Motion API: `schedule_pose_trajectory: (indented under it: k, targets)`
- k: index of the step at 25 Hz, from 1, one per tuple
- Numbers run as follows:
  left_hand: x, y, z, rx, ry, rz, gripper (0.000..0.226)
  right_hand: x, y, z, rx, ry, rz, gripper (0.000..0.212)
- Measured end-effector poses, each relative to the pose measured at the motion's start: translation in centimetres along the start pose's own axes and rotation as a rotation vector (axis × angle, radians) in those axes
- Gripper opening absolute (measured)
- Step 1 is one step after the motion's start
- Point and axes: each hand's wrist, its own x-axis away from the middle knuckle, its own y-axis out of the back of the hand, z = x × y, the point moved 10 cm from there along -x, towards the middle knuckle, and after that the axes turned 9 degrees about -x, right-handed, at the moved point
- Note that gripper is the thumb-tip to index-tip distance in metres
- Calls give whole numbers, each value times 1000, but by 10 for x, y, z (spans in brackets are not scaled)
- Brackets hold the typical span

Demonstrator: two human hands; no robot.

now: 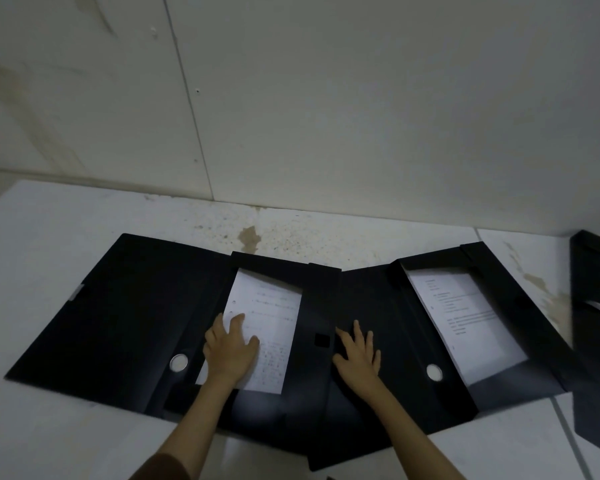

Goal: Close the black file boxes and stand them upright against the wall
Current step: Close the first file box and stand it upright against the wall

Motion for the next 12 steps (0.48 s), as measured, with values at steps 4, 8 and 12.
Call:
schedule_pose_trajectory:
  k: [4, 8, 12]
  targets:
    - [3, 4, -1, 38, -6, -20, 57, 16, 0, 17, -522, 9, 43, 51]
    - [5, 6, -4, 259, -87, 82, 53, 22, 9, 18, -787, 7, 15, 57]
    - [-4, 41, 39, 245, -61, -40, 49, 12, 58, -7, -717, 15, -164, 51]
